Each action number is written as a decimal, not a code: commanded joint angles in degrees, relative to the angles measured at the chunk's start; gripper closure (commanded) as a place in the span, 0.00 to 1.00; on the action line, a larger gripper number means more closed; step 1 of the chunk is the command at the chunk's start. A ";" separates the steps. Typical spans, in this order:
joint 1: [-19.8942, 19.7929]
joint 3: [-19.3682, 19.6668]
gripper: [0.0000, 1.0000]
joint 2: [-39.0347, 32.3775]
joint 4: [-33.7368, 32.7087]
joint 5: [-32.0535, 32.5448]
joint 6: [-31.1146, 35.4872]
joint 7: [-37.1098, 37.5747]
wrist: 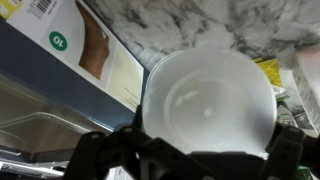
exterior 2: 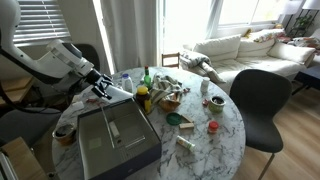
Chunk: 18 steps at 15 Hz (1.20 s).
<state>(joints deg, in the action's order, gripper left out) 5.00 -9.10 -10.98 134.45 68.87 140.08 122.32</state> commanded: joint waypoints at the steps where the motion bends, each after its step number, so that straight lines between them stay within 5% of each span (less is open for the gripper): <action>1: -0.65 1.79 0.00 2.64 2.75 -5.78 4.77 -3.12; 10: -3.95 3.59 0.00 4.53 6.23 -15.51 20.44 -4.21; 11: -4.59 3.48 0.22 4.65 6.91 -17.48 22.42 -5.22; 13: -5.68 3.04 0.32 4.68 8.13 -21.43 25.16 -8.32; 14: -6.04 2.90 0.06 4.93 8.59 -23.27 25.91 -9.45; 18: -7.78 1.20 0.00 5.30 10.49 -34.15 29.44 -17.42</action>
<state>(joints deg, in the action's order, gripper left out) -0.78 -5.94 -7.13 141.96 42.76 166.43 111.08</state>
